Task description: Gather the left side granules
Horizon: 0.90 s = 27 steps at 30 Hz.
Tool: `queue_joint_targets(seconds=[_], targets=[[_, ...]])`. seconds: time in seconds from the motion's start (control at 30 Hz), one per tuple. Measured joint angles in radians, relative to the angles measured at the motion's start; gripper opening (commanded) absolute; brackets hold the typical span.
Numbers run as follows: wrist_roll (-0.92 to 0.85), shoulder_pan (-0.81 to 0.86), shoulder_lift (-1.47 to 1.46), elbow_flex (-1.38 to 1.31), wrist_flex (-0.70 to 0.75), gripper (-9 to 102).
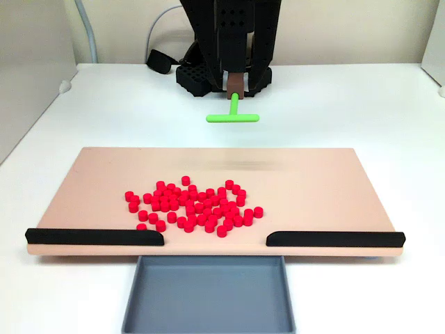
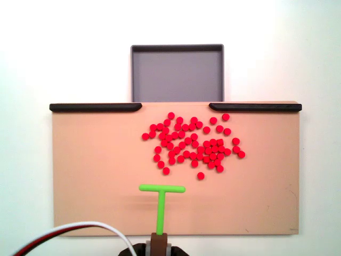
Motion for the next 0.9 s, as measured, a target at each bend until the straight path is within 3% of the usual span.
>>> queue_joint_targets(seconds=[0.53,0.9], targets=[[0.017,0.0,0.0,0.0,-0.005,0],[0.167,0.0,0.029,0.0,-0.005,0]])
